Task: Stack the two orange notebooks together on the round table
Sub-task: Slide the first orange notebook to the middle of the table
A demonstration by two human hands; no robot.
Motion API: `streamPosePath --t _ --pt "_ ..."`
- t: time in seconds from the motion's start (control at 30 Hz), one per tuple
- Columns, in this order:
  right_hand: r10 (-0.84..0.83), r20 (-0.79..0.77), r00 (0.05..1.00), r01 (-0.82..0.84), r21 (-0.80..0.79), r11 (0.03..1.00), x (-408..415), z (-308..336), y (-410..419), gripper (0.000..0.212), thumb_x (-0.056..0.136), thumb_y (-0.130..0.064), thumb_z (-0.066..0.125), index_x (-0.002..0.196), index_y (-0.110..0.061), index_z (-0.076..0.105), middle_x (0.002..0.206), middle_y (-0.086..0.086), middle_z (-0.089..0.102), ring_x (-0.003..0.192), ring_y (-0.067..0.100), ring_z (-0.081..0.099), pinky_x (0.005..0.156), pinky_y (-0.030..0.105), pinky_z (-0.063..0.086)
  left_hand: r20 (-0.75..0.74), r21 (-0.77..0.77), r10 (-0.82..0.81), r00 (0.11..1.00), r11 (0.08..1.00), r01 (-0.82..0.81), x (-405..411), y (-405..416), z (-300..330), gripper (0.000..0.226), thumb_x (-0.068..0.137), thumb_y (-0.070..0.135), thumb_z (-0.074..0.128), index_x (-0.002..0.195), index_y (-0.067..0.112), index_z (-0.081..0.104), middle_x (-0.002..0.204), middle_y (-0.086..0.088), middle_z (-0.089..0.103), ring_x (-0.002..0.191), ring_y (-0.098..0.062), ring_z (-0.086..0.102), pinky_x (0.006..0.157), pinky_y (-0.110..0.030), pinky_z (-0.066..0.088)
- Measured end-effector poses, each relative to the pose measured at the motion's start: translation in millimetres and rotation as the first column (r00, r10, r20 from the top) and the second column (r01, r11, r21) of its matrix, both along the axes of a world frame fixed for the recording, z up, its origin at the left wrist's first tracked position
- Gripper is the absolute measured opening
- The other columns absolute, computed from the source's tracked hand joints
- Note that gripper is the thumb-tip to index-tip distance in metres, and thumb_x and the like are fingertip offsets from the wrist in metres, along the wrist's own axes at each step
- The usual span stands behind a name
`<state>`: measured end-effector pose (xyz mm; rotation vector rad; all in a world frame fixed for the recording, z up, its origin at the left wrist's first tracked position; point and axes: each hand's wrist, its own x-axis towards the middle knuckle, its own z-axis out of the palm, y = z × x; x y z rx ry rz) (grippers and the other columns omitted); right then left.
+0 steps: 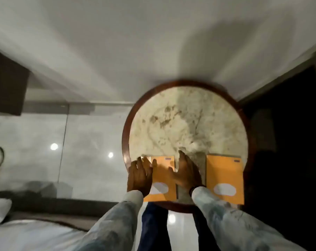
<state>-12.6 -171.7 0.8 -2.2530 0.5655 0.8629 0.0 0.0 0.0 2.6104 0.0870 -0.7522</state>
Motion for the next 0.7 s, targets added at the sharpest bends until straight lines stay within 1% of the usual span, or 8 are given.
streamPosePath --t 0.1,0.23,0.3,0.37,0.47,0.53,0.6,0.7 --pt "-0.149 -0.105 0.983 0.15 0.004 0.989 -20 -37 26 0.07 0.088 -0.032 0.072 0.146 -0.012 0.04 0.146 0.016 0.052 0.131 0.037 0.055 0.104 0.045 0.05 -0.245 0.011 0.316 0.917 0.946 -0.324 -21 -1 -35 0.048 0.106 0.034 0.053 0.147 0.012 0.043 0.156 -0.016 0.039 0.136 -0.042 0.052 0.112 -0.05 0.047" --pt "-0.323 -0.039 0.946 0.319 -0.084 0.944 -28 -59 42 0.068 0.08 -0.03 0.077 0.138 -0.011 0.046 0.135 0.017 0.057 0.124 0.039 0.057 0.096 0.046 0.052 -0.242 0.062 0.502 0.83 0.862 -0.504 -17 -5 -55 0.065 0.096 0.04 0.067 0.148 0.013 0.038 0.15 -0.015 0.047 0.134 -0.042 0.054 0.114 -0.056 0.048" --pt "-0.398 -0.031 0.917 0.395 -0.08 0.915 -17 -64 39 0.058 0.078 -0.029 0.08 0.125 -0.01 0.051 0.126 0.017 0.061 0.117 0.04 0.06 0.093 0.047 0.055 -0.253 0.047 0.564 0.786 0.819 -0.572 -4 -6 -58 0.058 0.094 0.037 0.07 0.14 0.013 0.045 0.143 -0.014 0.054 0.128 -0.043 0.06 0.11 -0.058 0.051" --pt "-0.47 -0.023 0.883 0.468 -0.049 0.882 -2 -69 32 0.051 0.076 -0.027 0.083 0.114 -0.008 0.056 0.12 0.017 0.062 0.11 0.038 0.062 0.086 0.043 0.054 -0.265 -0.002 0.561 0.784 0.813 -0.582 15 -7 -59 0.046 0.093 0.037 0.07 0.13 0.015 0.052 0.136 -0.01 0.06 0.12 -0.04 0.065 0.104 -0.057 0.056" --pt "-0.531 0.05 0.846 0.531 0.019 0.847 38 -69 17 0.045 0.074 -0.024 0.087 0.105 -0.01 0.058 0.111 0.014 0.064 0.099 0.035 0.064 0.073 0.033 0.044 -0.245 -0.106 0.545 0.802 0.807 -0.581 59 -13 -55 0.039 0.09 0.041 0.072 0.119 0.02 0.056 0.123 -0.003 0.068 0.11 -0.034 0.071 0.094 -0.051 0.063" --pt "-0.558 0.116 0.822 0.556 0.053 0.83 74 -69 4 0.041 0.073 -0.023 0.088 0.1 -0.011 0.059 0.107 0.014 0.067 0.096 0.034 0.065 0.07 0.032 0.041 -0.225 -0.182 0.549 0.805 0.788 -0.588 98 -23 -55 0.046 0.088 0.039 0.076 0.123 0.019 0.054 0.121 -0.004 0.066 0.111 -0.033 0.068 0.096 -0.049 0.061" --pt "-0.588 0.184 0.788 0.585 0.074 0.808 113 -68 -12 0.04 0.071 -0.023 0.088 0.099 -0.012 0.061 0.106 0.013 0.07 0.096 0.033 0.068 0.07 0.031 0.043 -0.152 -0.229 0.509 0.847 0.816 -0.531 139 -39 -56 0.055 0.084 0.035 0.082 0.126 0.016 0.053 0.124 -0.007 0.064 0.113 -0.033 0.066 0.101 -0.05 0.057" --pt "-0.6 0.303 0.74 0.603 0.098 0.792 162 -68 -35 0.042 0.069 -0.021 0.088 0.102 -0.01 0.064 0.108 0.012 0.073 0.098 0.032 0.07 0.072 0.029 0.045 -0.063 -0.266 0.453 0.889 0.851 -0.452 191 -62 -58 0.051 0.082 0.034 0.084 0.118 0.012 0.055 0.119 -0.009 0.065 0.107 -0.033 0.066 0.1 -0.05 0.055"
